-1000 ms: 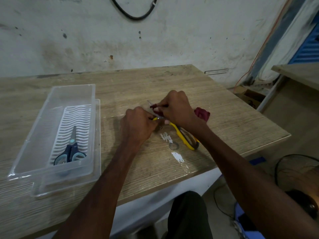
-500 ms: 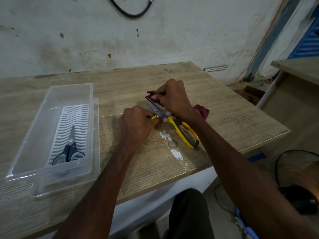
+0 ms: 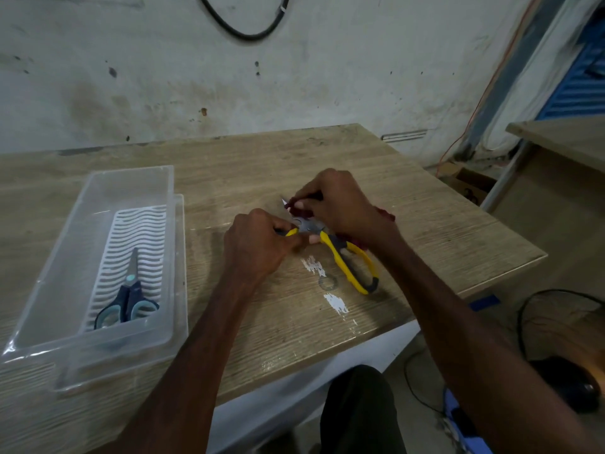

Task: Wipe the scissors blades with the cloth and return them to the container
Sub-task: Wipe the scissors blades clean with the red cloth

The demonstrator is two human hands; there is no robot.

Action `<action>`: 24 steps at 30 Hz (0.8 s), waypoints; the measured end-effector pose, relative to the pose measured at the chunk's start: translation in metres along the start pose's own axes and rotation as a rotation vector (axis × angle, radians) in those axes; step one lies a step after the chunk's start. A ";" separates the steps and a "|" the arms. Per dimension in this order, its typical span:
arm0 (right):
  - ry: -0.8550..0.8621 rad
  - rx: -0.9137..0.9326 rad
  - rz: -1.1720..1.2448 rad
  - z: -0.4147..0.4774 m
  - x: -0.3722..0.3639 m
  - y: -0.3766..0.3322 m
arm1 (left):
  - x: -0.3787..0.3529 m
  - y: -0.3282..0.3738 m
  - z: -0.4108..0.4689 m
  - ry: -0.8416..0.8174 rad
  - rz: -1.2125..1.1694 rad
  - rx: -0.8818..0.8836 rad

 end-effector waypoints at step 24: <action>-0.032 0.165 -0.142 -0.018 -0.006 -0.004 | -0.008 0.001 0.002 0.018 0.130 0.051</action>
Point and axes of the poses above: each hand's wrist, its own z-axis towards the middle knuckle, its own x-axis out of the back of the hand, y = z × x, the point moved 1 cm from there along z, towards the middle knuckle, and after that the axes turned 9 degrees about -x, right-handed, at the moved point
